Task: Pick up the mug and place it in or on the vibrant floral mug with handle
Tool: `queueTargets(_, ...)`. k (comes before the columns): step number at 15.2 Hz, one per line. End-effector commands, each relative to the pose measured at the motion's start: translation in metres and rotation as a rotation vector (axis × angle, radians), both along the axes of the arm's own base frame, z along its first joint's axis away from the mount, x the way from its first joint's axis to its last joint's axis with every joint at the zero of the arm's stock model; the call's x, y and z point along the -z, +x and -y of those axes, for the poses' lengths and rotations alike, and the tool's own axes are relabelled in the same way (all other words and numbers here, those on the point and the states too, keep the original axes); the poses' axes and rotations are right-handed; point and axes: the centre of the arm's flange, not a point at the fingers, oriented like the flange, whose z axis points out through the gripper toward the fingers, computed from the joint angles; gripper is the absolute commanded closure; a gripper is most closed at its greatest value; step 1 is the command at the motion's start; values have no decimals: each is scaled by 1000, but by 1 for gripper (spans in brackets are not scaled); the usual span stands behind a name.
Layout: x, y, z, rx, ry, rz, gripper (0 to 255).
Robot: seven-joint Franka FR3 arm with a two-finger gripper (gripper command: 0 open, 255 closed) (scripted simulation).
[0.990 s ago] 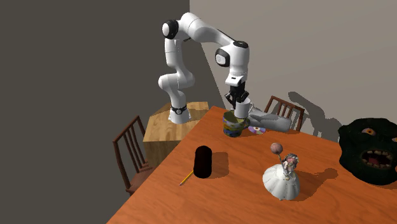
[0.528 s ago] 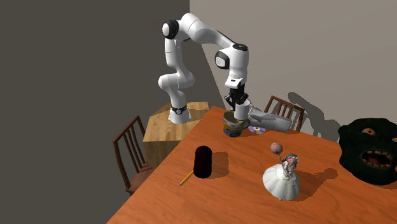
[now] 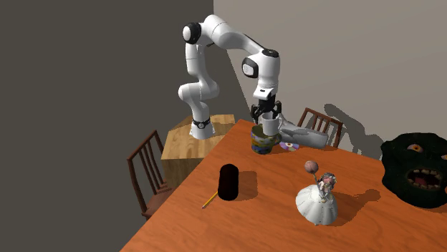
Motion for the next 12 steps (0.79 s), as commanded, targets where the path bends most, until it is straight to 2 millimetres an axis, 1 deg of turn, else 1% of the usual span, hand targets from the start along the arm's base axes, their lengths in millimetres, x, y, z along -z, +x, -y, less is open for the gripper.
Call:
queueTargets(1,-13,0,1,0,0,0,0)
queueTargets(4,-50,0,3,0,0,0,0)
queueTargets(12,-50,0,3,0,0,0,0)
